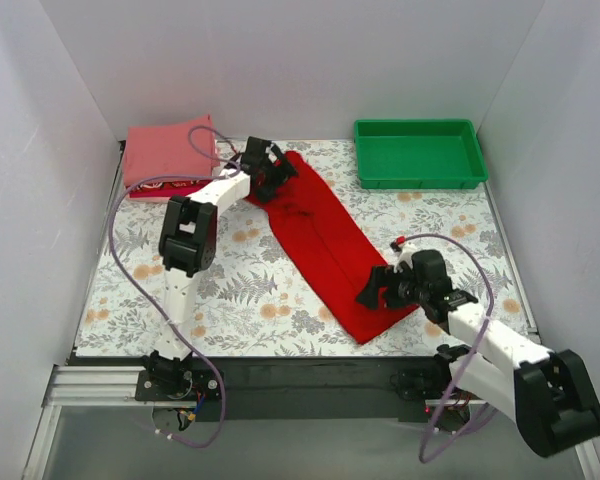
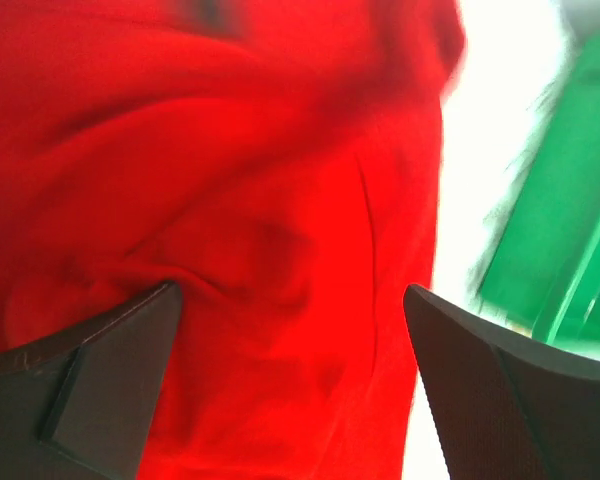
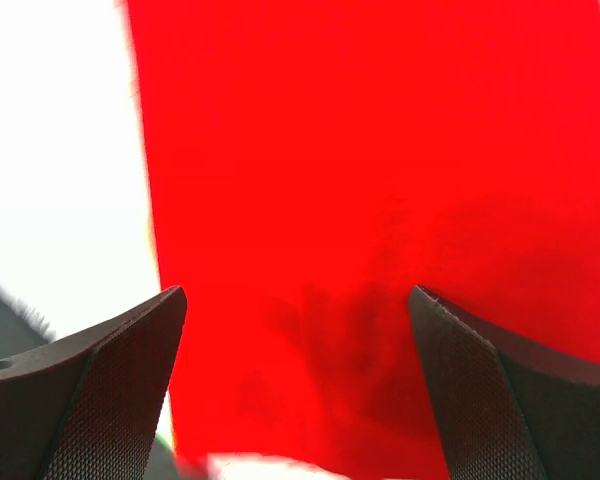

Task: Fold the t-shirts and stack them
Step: Fold the tshirt

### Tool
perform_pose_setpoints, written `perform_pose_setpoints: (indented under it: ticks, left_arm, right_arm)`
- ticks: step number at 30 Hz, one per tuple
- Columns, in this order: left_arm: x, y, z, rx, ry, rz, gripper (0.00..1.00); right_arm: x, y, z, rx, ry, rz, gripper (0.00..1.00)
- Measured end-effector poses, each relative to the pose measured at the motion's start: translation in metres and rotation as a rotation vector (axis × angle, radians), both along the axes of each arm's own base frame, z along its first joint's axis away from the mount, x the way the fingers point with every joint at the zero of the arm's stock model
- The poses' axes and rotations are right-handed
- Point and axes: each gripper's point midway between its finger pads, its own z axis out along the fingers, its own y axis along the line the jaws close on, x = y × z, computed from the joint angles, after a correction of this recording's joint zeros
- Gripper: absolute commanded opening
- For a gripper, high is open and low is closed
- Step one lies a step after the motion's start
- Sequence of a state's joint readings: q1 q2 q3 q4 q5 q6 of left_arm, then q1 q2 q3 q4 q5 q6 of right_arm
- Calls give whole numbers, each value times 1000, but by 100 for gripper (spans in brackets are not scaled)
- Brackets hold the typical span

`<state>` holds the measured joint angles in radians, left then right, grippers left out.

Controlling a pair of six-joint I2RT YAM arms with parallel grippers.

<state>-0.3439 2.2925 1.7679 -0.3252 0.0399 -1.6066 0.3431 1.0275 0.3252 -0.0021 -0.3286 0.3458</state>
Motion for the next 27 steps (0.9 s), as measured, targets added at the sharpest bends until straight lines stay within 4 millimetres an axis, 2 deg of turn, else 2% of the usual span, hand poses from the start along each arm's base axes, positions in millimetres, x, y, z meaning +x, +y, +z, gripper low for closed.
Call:
perform_pose_setpoints:
  ticks: [1,4,6,9,14,22,27]
  left_arm:
    - [23,-10,2,9,-29,-25,94]
    - [58,-32,4,3,-82,-83,94]
    - [68,-47,4,-8,-107,-121,95]
    - [67,-62,3,-10,-130,-156,95]
    - [72,-76,4,-33,-175,-175,96]
    - [92,-108,10,-179,-313,-246,98]
    - [95,-109,14,-190,-343,-243,98]
  right_arm:
    - [-15,9,1,29,5,36,98]
    - [-62,37,4,136,16,165,98]
    - [-87,51,6,190,21,244,98]
    - [-110,60,8,213,61,315,98]
    - [-119,67,10,198,100,362,98]
    - [-114,79,14,147,144,396,98]
    - [-109,83,15,113,170,397,98]
